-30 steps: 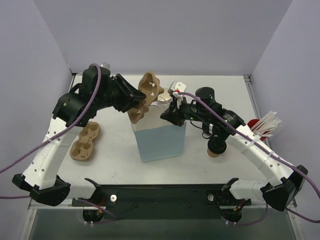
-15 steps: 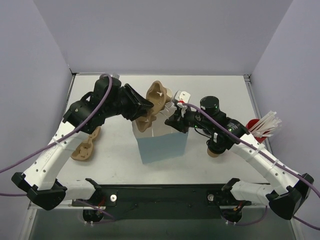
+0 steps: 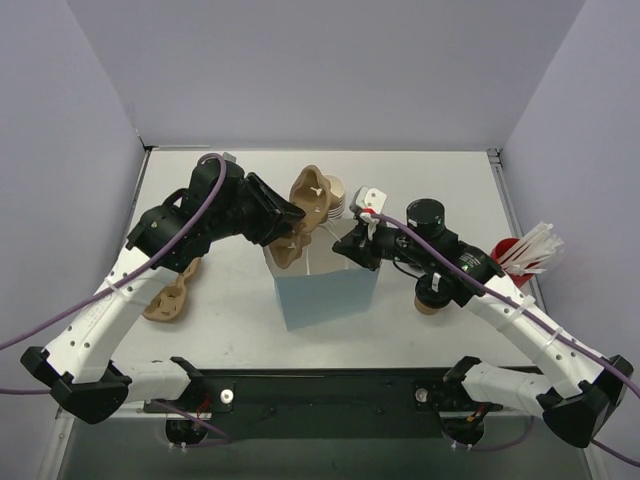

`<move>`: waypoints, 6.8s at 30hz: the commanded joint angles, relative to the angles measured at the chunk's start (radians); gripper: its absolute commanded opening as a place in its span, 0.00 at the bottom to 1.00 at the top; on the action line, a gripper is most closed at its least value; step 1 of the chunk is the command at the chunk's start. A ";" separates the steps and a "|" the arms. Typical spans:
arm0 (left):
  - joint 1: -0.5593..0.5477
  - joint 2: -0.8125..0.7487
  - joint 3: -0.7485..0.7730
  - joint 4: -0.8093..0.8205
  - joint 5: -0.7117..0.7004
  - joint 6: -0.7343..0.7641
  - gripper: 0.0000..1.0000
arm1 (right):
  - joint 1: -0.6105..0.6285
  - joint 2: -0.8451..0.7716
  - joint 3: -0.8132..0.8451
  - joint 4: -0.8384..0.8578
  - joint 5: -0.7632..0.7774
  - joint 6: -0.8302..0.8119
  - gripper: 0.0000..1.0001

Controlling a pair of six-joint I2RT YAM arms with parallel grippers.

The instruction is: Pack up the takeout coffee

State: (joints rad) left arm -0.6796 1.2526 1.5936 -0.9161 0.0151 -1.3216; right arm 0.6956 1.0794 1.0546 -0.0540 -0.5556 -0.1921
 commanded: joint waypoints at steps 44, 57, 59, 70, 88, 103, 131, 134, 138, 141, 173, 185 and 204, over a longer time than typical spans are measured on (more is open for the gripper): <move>-0.052 0.044 0.025 0.016 0.063 0.197 0.34 | -0.096 -0.179 0.044 0.008 0.083 0.043 0.45; -0.049 0.056 0.035 -0.023 0.048 0.222 0.34 | -0.153 -0.136 -0.123 0.262 -0.138 -0.076 0.49; -0.048 0.060 0.045 -0.026 0.048 0.223 0.34 | -0.157 -0.125 -0.143 0.304 -0.191 -0.063 0.49; -0.041 0.065 0.052 -0.033 0.048 0.232 0.34 | -0.157 -0.084 -0.237 0.460 -0.300 -0.050 0.55; -0.040 0.062 0.051 -0.017 0.060 0.222 0.34 | -0.085 -0.013 -0.200 0.425 -0.153 -0.171 0.53; -0.040 0.059 0.048 -0.072 0.031 0.260 0.34 | -0.096 0.042 -0.113 0.456 0.160 -0.112 0.12; -0.069 0.260 0.339 -0.368 -0.124 0.426 0.34 | -0.061 0.039 -0.021 0.332 0.256 0.008 0.00; -0.077 0.281 0.382 -0.400 -0.141 0.441 0.34 | -0.039 0.039 -0.008 0.293 0.295 0.022 0.00; -0.083 0.280 0.385 -0.405 -0.152 0.458 0.34 | -0.041 0.066 0.047 0.189 0.376 0.077 0.00; -0.083 0.278 0.385 -0.406 -0.152 0.476 0.34 | -0.044 0.096 0.105 0.134 0.410 0.112 0.00; -0.115 0.355 0.436 -0.533 -0.248 0.567 0.34 | -0.058 0.218 0.311 -0.043 0.405 0.258 0.00; -0.155 0.438 0.497 -0.624 -0.314 0.582 0.34 | -0.036 0.205 0.286 -0.060 0.414 0.263 0.00; -0.187 0.430 0.440 -0.661 -0.343 0.591 0.34 | -0.036 0.240 0.346 -0.155 0.522 0.303 0.00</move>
State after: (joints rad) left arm -0.8623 1.7153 2.0480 -1.3537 -0.2996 -0.7422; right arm 0.6621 1.3159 1.3499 -0.1818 -0.0822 0.0856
